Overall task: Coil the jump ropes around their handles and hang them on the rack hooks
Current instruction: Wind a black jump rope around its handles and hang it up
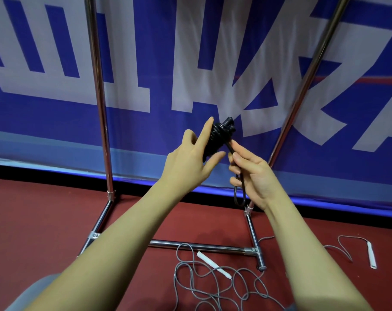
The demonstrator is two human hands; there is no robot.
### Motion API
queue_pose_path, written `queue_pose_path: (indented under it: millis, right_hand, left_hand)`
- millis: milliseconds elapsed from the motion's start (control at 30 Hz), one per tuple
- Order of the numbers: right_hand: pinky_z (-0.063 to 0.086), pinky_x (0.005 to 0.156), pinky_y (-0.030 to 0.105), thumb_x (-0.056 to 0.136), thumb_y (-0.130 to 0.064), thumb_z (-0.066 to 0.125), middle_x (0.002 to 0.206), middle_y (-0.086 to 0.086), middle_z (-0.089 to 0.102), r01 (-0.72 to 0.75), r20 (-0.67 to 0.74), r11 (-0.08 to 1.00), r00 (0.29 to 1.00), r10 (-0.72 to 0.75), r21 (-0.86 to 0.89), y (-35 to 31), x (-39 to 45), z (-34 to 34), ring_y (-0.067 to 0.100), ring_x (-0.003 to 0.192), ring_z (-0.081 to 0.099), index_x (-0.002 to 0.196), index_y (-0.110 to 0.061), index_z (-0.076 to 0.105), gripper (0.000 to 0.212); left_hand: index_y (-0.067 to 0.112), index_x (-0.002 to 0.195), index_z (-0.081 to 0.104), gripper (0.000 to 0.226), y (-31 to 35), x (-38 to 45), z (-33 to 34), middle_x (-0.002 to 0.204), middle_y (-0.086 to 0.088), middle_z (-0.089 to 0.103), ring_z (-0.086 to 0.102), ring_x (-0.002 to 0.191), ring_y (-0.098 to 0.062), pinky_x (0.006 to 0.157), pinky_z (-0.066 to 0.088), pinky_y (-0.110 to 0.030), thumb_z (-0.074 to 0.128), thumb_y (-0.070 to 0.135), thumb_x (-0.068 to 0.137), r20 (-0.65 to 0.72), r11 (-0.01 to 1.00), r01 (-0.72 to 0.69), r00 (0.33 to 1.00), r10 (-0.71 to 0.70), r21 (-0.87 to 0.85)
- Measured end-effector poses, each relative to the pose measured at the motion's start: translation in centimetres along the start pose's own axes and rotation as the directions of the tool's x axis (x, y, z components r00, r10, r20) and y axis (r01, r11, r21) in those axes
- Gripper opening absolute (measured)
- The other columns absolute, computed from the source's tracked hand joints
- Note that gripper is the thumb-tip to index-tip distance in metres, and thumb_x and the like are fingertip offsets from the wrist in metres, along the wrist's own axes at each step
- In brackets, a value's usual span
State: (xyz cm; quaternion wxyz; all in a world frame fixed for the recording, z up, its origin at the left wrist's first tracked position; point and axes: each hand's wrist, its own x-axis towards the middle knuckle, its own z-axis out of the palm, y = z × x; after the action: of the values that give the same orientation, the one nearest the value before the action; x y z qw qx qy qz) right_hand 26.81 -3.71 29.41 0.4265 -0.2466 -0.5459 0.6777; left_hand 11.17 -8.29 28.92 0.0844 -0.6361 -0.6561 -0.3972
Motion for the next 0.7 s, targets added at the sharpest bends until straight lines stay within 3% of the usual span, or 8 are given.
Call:
queue_pose_path:
  millis: [133, 200, 333, 400, 467, 567, 700]
  right_hand:
    - [0.025, 0.047, 0.020, 0.094, 0.000, 0.046, 0.076, -0.001, 0.049, 0.022, -0.003, 1.000, 1.000, -0.022, -0.012, 0.11, 0.18, -0.08, 0.007, 0.057, 0.036, 0.110, -0.022, 0.067, 0.034]
    - [0.029, 0.047, 0.019, 0.094, 0.001, 0.045, 0.079, 0.000, 0.051, 0.051, 0.034, 0.999, 0.998, -0.050, -0.020, 0.12, 0.30, -0.08, 0.007, 0.058, 0.038, 0.117, -0.020, 0.064, 0.037]
    - [0.034, 0.046, 0.019, 0.095, -0.002, 0.050, 0.077, 0.003, 0.049, 0.131, -0.021, 0.972, 0.990, -0.138, -0.193, 0.06, 0.64, -0.34, 0.008, 0.059, 0.040, 0.133, -0.010, 0.053, 0.039]
    - [0.035, 0.048, 0.020, 0.096, -0.004, 0.051, 0.076, 0.004, 0.046, 0.162, -0.039, 0.944, 0.983, -0.181, -0.288, 0.14, 0.63, -0.50, 0.009, 0.062, 0.039, 0.129, -0.015, 0.057, 0.035]
    - [0.033, 0.049, 0.020, 0.096, -0.004, 0.052, 0.073, 0.004, 0.044, 0.184, -0.071, 0.926, 0.973, -0.218, -0.329, 0.26, 0.46, -0.52, 0.009, 0.062, 0.036, 0.122, -0.019, 0.062, 0.032]
    - [0.030, 0.048, 0.020, 0.096, -0.003, 0.051, 0.072, 0.003, 0.040, 0.193, -0.085, 0.933, 0.970, -0.229, -0.303, 0.46, 0.19, -0.17, 0.010, 0.060, 0.033, 0.110, -0.024, 0.068, 0.030]
    - [0.039, 0.048, 0.022, 0.096, -0.003, 0.052, 0.071, 0.000, 0.046, 0.199, -0.078, 0.942, 0.971, -0.228, -0.271, 0.38, 0.03, 0.30, 0.010, 0.052, 0.036, 0.107, -0.022, 0.068, 0.027]
  left_hand:
    - [0.017, 0.149, 0.034, 0.069, -0.16, 0.52, 0.06, 0.105, -0.013, 0.047, 0.048, 0.071, -0.028, 0.050, 0.040, -0.034, 0.064, 0.035, 0.090, -0.077, 0.991, -0.061, 0.995, 0.070, 0.116]
    - [0.009, 0.146, 0.038, 0.066, -0.17, 0.64, -0.04, 0.103, -0.016, 0.050, 0.051, 0.077, -0.033, 0.050, 0.044, -0.038, 0.065, 0.030, 0.089, -0.108, 0.994, -0.075, 0.991, 0.084, 0.082]
    - [0.024, 0.151, 0.027, 0.066, -0.12, -0.05, 0.01, 0.110, -0.004, 0.047, 0.053, 0.089, -0.022, 0.073, 0.049, -0.039, 0.057, 0.032, 0.094, -0.026, 0.954, -0.058, 0.998, 0.053, -0.293]
    - [0.027, 0.149, 0.032, 0.062, -0.21, -0.23, 0.34, 0.107, 0.000, 0.049, 0.054, 0.088, -0.013, 0.082, 0.049, -0.036, 0.059, 0.028, 0.094, 0.031, 0.872, -0.015, 0.999, 0.035, -0.490]
    - [0.032, 0.149, 0.031, 0.061, -0.30, -0.16, 0.50, 0.106, 0.001, 0.049, 0.053, 0.083, -0.012, 0.085, 0.051, -0.041, 0.058, 0.029, 0.095, 0.129, 0.828, 0.080, 0.992, -0.009, -0.554]
    - [0.037, 0.152, 0.015, 0.061, -0.03, -0.18, 0.38, 0.110, 0.002, 0.044, 0.052, 0.086, -0.018, 0.083, 0.049, -0.042, 0.045, 0.040, 0.099, 0.205, 0.953, 0.090, 0.978, -0.031, -0.289]
    - [0.027, 0.154, 0.014, 0.067, 0.32, -0.35, 0.47, 0.119, -0.006, 0.046, 0.049, 0.075, -0.021, 0.052, 0.044, -0.035, 0.033, 0.052, 0.095, 0.029, 0.995, -0.096, 0.995, 0.095, 0.013]
